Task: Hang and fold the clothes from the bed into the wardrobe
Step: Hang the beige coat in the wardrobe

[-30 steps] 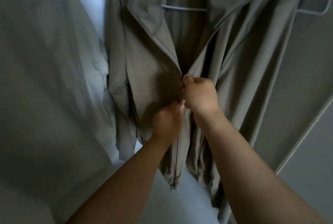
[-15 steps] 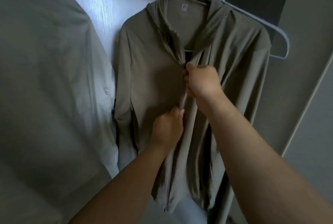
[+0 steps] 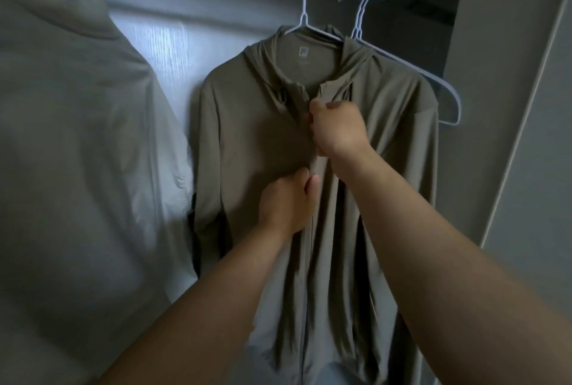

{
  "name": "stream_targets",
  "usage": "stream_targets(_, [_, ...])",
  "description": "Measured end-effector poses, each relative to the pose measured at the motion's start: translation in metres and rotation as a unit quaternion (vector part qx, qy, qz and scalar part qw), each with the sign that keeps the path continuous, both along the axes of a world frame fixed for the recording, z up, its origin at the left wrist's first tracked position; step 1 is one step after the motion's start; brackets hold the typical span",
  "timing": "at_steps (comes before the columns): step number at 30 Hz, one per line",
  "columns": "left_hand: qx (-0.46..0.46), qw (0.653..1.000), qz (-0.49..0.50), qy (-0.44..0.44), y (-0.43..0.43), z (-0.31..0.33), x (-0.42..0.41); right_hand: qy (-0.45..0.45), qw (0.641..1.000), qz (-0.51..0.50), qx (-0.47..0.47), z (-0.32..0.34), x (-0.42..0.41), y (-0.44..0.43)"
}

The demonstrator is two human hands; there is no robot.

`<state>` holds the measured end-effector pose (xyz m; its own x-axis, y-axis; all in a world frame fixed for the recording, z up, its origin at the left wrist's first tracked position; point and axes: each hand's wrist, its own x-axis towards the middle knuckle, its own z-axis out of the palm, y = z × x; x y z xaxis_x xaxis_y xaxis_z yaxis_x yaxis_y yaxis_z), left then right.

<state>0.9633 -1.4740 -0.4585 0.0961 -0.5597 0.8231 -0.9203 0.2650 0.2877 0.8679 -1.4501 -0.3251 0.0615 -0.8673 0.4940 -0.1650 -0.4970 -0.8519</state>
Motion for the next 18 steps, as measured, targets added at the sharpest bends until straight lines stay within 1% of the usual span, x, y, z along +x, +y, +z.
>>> stream_targets(1, [-0.016,1.000,-0.001,0.001,0.002,0.007,0.006,0.019,1.000,-0.004,-0.011,-0.001,-0.002,-0.001])
stream_targets(2, [-0.050,0.998,0.003,0.024,0.004,0.016,0.014,0.046,0.999,-0.015,-0.021,-0.001,-0.005,-0.002])
stream_targets(3, [-0.096,0.992,0.011,0.079,0.004,0.029,0.023,0.069,0.997,-0.030,-0.031,-0.001,-0.009,-0.004])
stream_targets(4, [-0.146,0.977,0.022,0.156,0.003,0.046,0.034,0.086,0.994,-0.048,-0.044,0.001,-0.014,-0.006])
stream_targets(5, [-0.193,0.952,0.029,0.235,0.000,0.065,0.045,0.096,0.991,-0.073,-0.058,0.005,-0.019,-0.009])
stream_targets(6, [-0.229,0.928,0.040,0.292,-0.004,0.085,0.057,0.098,0.987,-0.102,-0.071,0.010,-0.025,-0.011])
stream_targets(7, [-0.248,0.911,0.061,0.323,-0.007,0.104,0.068,0.096,0.984,-0.128,-0.083,0.016,-0.032,-0.014])
stream_targets(8, [-0.252,0.904,0.086,0.334,-0.011,0.122,0.077,0.095,0.980,-0.149,-0.096,0.022,-0.039,-0.017])
stream_targets(10, [-0.239,0.906,0.126,0.326,-0.018,0.153,0.093,0.114,0.965,-0.196,-0.131,0.033,-0.050,-0.023])
stream_targets(12, [-0.187,0.930,0.130,0.290,-0.026,0.177,0.103,0.154,0.931,-0.274,-0.185,0.043,-0.058,-0.034])
stream_targets(13, [-0.144,0.945,0.123,0.267,-0.030,0.187,0.106,0.179,0.913,-0.309,-0.199,0.048,-0.061,-0.039])
stream_targets(14, [-0.100,0.957,0.116,0.246,-0.034,0.194,0.108,0.206,0.901,-0.327,-0.196,0.053,-0.061,-0.044])
stream_targets(15, [-0.066,0.964,0.111,0.231,-0.036,0.199,0.109,0.230,0.901,-0.325,-0.176,0.057,-0.060,-0.048])
stream_targets(17, [-0.033,0.970,0.113,0.214,-0.037,0.206,0.110,0.254,0.918,-0.283,-0.114,0.065,-0.055,-0.056])
stream_targets(18, [-0.026,0.970,0.120,0.210,-0.037,0.211,0.110,0.250,0.929,-0.259,-0.086,0.068,-0.053,-0.059])
